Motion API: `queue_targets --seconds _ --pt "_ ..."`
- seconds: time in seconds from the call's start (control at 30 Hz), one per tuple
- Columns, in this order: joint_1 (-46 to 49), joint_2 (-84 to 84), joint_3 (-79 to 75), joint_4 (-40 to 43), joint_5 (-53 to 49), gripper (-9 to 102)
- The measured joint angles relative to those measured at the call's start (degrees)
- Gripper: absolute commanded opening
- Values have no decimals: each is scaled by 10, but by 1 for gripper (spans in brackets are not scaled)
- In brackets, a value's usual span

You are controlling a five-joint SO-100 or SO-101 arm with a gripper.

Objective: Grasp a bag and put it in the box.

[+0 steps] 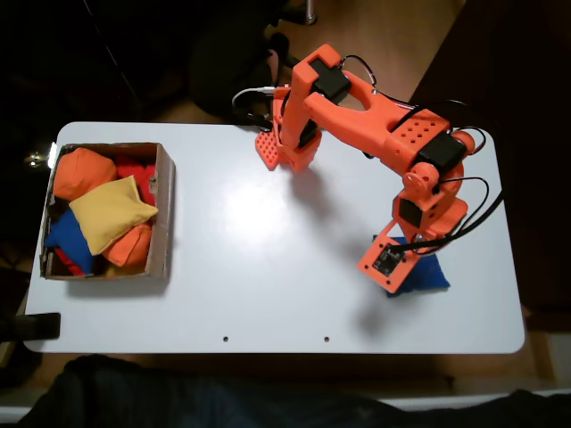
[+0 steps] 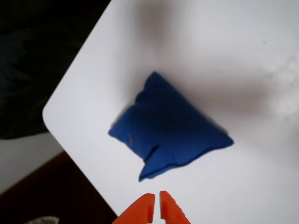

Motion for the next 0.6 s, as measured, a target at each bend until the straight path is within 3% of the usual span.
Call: queue_targets --seconds 0.2,0.6 --pt "-39 -82 -7 2 -74 2" --pt "-35 -67 -7 2 -88 3"
